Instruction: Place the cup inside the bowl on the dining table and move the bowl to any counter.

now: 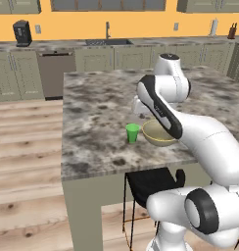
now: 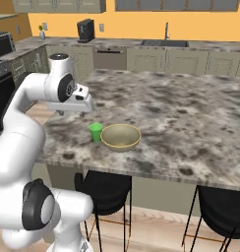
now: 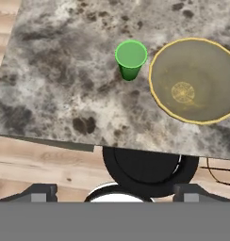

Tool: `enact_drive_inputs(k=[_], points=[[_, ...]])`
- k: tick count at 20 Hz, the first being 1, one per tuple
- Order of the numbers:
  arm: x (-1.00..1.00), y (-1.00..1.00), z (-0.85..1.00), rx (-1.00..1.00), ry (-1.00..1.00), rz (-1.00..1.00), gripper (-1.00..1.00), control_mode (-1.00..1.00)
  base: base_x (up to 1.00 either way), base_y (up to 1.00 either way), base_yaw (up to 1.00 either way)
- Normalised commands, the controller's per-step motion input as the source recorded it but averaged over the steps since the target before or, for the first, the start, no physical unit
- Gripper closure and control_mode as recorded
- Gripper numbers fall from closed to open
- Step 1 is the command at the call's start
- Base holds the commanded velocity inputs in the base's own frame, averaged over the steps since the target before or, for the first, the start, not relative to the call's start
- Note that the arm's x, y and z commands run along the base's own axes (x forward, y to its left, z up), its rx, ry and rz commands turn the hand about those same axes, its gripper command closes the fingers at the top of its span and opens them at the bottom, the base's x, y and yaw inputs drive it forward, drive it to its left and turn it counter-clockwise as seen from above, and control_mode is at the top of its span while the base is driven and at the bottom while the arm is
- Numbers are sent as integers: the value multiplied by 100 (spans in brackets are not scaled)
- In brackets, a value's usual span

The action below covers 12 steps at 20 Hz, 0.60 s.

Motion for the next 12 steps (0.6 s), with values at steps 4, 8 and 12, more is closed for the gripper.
enact_drive_inputs(k=[4,8,12], points=[[33,27,-14,0,0,0,-100,-100,0,0,0],[39,25,-17,0,0,0,-100,-100,0,0,0],[47,2,-33,0,0,0,-100,-100,0,0,0]])
